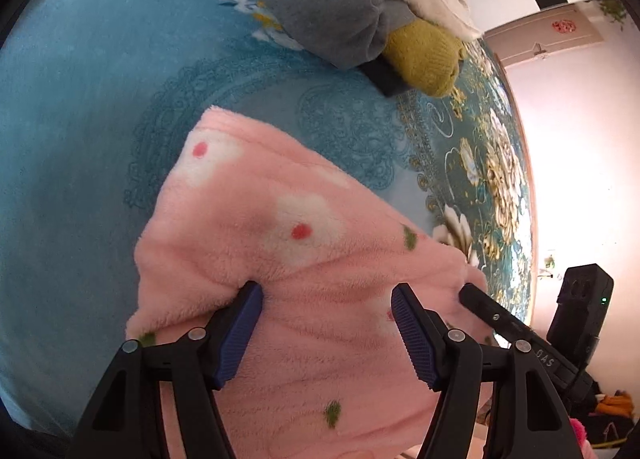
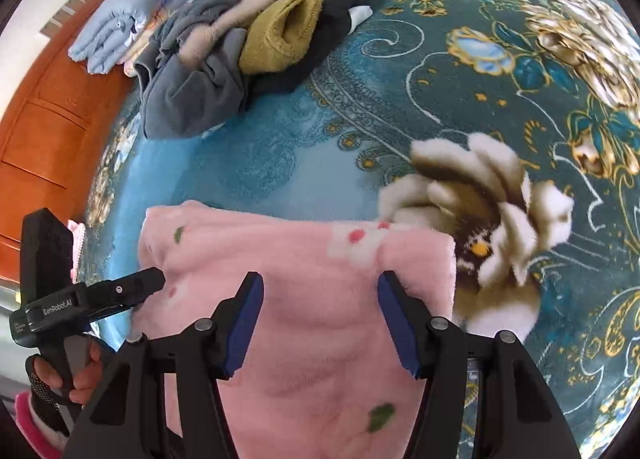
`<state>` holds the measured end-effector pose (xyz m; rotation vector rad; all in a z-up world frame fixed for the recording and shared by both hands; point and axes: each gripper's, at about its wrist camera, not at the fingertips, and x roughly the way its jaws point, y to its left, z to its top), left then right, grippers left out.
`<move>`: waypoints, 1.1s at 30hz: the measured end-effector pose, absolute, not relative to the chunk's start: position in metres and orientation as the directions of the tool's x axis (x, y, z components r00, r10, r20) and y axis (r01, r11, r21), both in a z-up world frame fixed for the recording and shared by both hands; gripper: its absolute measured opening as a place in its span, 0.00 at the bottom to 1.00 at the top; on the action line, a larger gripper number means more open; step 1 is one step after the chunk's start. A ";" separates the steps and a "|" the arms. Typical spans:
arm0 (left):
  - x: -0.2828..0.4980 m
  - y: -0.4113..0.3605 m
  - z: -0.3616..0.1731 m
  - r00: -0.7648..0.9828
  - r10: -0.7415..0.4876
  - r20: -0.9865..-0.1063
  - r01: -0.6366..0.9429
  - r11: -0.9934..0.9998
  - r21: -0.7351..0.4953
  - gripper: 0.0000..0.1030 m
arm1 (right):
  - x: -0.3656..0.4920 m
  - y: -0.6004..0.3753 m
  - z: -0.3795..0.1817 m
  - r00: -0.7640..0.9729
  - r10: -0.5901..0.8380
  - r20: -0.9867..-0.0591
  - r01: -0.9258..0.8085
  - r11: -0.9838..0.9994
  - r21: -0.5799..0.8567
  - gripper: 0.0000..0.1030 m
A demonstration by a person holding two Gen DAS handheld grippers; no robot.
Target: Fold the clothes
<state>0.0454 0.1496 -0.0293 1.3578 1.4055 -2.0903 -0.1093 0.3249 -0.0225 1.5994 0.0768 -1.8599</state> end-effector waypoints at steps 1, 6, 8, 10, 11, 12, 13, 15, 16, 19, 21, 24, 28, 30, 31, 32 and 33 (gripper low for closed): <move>0.049 0.150 -0.026 -0.527 0.250 -0.812 0.657 -0.486 -0.576 0.69 | -0.108 0.323 -0.019 -0.020 -0.433 -0.901 0.525 -0.772 0.359 0.59; 0.070 0.155 0.007 -0.581 0.203 -0.788 0.629 -0.502 -0.593 0.69 | -0.094 0.330 0.014 -0.022 -0.456 -0.890 0.541 -0.754 0.373 0.59; 0.073 0.162 0.019 -0.586 0.192 -0.787 0.614 -0.529 -0.586 0.69 | -0.082 0.335 0.022 -0.006 -0.446 -0.895 0.562 -0.742 0.367 0.59; 0.073 0.170 0.028 -0.585 0.193 -0.788 0.590 -0.565 -0.577 0.69 | -0.068 0.340 0.026 0.017 -0.428 -0.904 0.581 -0.731 0.357 0.59; 0.071 0.175 0.031 -0.575 0.195 -0.794 0.582 -0.584 -0.565 0.69 | -0.060 0.344 0.024 0.033 -0.421 -0.907 0.586 -0.727 0.359 0.59; 0.069 0.178 0.029 -0.549 0.203 -0.810 0.586 -0.598 -0.547 0.69 | -0.053 0.348 0.023 0.050 -0.413 -0.909 0.591 -0.722 0.360 0.59; 0.066 0.182 0.026 -0.516 0.213 -0.829 0.593 -0.610 -0.526 0.69 | -0.047 0.351 0.018 0.064 -0.401 -0.914 0.593 -0.721 0.358 0.59; 0.060 0.184 0.011 -0.429 0.256 -0.866 0.624 -0.609 -0.489 0.69 | -0.042 0.355 0.000 0.107 -0.369 -0.923 0.572 -0.737 0.360 0.59; 0.058 0.184 0.003 -0.397 0.274 -0.876 0.639 -0.603 -0.478 0.69 | -0.041 0.358 -0.009 0.133 -0.362 -0.923 0.548 -0.749 0.373 0.59; 0.066 0.175 0.003 -0.453 0.292 -0.842 0.642 -0.549 -0.535 0.69 | -0.046 0.364 -0.015 0.167 -0.384 -0.908 0.500 -0.761 0.414 0.59; 0.081 0.163 0.013 -0.561 0.271 -0.782 0.621 -0.487 -0.614 0.69 | -0.051 0.366 -0.003 0.155 -0.428 -0.890 0.498 -0.744 0.444 0.59; 0.109 0.143 0.022 -0.656 0.171 -0.735 0.639 -0.393 -0.662 0.69 | -0.062 0.374 0.024 0.095 -0.519 -0.849 0.515 -0.704 0.488 0.59; 0.126 0.122 0.003 -0.607 0.124 -0.785 0.741 -0.267 -0.616 0.75 | -0.086 0.400 0.030 -0.003 -0.542 -0.841 0.460 -0.747 0.480 0.59; 0.122 0.120 -0.009 -0.571 0.158 -0.806 0.766 -0.250 -0.592 0.75 | -0.096 0.418 0.012 0.007 -0.523 -0.852 0.368 -0.791 0.488 0.59; 0.120 0.120 -0.016 -0.552 0.177 -0.815 0.778 -0.245 -0.579 0.76 | -0.099 0.428 0.000 0.032 -0.530 -0.848 0.309 -0.801 0.513 0.59; 0.116 0.121 -0.021 -0.533 0.192 -0.824 0.785 -0.250 -0.566 0.78 | -0.100 0.437 -0.013 0.066 -0.546 -0.835 0.242 -0.803 0.544 0.59; 0.112 0.123 -0.025 -0.514 0.208 -0.832 0.790 -0.262 -0.554 0.80 | -0.102 0.445 -0.025 0.094 -0.568 -0.817 0.179 -0.798 0.576 0.60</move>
